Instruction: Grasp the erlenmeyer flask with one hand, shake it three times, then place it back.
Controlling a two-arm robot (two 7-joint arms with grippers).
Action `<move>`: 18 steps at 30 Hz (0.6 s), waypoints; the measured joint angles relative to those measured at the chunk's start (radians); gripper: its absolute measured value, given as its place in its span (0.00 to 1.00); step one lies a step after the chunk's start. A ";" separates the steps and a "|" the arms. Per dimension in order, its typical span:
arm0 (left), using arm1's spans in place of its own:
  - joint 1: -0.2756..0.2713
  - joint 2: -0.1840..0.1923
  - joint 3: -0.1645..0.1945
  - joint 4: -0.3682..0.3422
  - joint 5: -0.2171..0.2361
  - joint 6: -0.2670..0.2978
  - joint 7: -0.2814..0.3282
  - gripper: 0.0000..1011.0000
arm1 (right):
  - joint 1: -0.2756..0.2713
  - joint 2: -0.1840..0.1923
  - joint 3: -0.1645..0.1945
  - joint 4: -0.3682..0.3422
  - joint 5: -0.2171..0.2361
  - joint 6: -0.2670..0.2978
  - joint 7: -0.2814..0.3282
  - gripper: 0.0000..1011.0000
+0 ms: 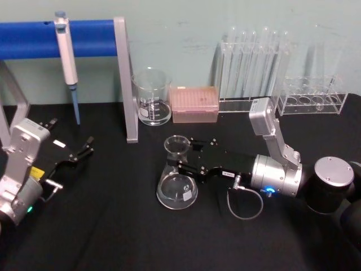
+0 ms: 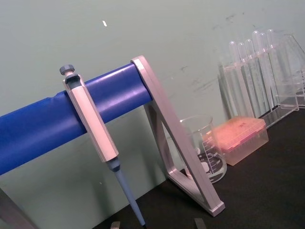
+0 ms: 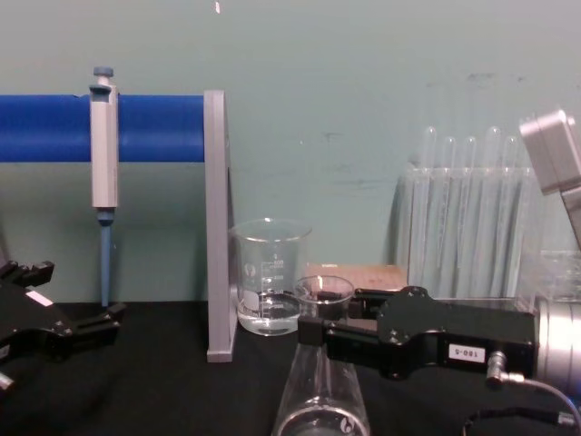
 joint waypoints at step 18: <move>0.000 0.000 0.000 0.000 0.000 0.000 0.000 0.99 | -0.006 0.012 0.008 -0.075 0.020 0.020 -0.012 0.45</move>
